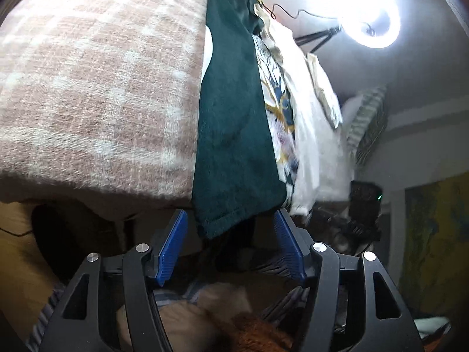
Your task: Fold small clothes
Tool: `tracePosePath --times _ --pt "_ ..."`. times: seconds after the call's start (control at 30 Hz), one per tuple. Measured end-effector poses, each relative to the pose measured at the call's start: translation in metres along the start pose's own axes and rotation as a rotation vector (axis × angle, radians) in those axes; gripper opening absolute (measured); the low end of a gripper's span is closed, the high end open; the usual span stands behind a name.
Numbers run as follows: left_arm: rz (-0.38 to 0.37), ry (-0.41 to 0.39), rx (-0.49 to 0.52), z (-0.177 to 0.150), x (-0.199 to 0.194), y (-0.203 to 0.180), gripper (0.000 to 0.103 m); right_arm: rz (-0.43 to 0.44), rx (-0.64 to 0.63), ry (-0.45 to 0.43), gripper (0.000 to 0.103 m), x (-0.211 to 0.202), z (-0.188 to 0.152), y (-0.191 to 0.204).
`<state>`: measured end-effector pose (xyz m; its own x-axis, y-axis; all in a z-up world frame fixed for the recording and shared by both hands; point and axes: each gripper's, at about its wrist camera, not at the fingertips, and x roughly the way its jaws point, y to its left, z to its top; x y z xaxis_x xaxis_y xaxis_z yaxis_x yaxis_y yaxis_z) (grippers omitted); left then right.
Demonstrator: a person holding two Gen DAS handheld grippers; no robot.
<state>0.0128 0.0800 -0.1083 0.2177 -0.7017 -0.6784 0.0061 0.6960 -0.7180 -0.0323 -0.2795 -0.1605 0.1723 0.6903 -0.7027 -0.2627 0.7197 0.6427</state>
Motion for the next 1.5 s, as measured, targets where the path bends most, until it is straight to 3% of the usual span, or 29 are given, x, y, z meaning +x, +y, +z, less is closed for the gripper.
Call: tracePosePath --times 0.07,0.2,0.23,0.3,0.37,0.4,0.67,0.87,1.23,1.4,1.47,1.5 --pt "0.004 0.008 0.003 0.003 0.005 0.001 0.061 0.002 -0.013 0.019 0.047 0.007 0.001 0.004" --pt "0.013 0.061 0.001 0.005 0.024 0.001 0.055 0.037 -0.017 0.061 0.03 0.016 -0.001 0.005" --pt "-0.004 0.078 -0.012 0.005 0.028 0.003 0.048 0.051 -0.009 0.068 0.027 0.017 -0.002 0.005" --pt "-0.023 0.109 -0.017 0.004 0.034 0.002 0.017 0.082 0.009 0.076 0.012 0.015 -0.002 0.003" --pt "-0.032 0.109 0.006 0.002 0.034 -0.004 0.006 0.111 0.025 0.07 0.006 0.011 -0.003 0.002" --pt "-0.047 0.106 0.02 0.003 0.032 -0.008 0.005 0.122 0.031 0.064 0.004 0.008 -0.002 0.003" --pt "-0.115 0.035 0.019 0.021 0.012 -0.021 0.004 0.269 0.151 -0.059 0.003 -0.024 0.013 -0.004" --pt "-0.12 -0.013 0.021 0.048 -0.001 -0.025 0.004 0.297 0.187 -0.118 0.003 -0.044 0.036 -0.004" --pt "-0.102 -0.069 0.051 0.105 -0.009 -0.033 0.003 0.243 0.259 -0.126 0.003 -0.044 0.087 -0.015" --pt "-0.02 -0.052 0.137 0.123 0.003 -0.034 0.003 0.205 0.282 -0.116 0.003 -0.04 0.113 -0.021" --pt "-0.019 -0.019 0.132 0.124 0.01 -0.029 0.006 0.185 0.294 -0.101 0.003 -0.034 0.12 -0.024" --pt "-0.011 -0.007 0.144 0.123 0.013 -0.028 0.015 0.18 0.298 -0.093 0.003 -0.031 0.123 -0.026"
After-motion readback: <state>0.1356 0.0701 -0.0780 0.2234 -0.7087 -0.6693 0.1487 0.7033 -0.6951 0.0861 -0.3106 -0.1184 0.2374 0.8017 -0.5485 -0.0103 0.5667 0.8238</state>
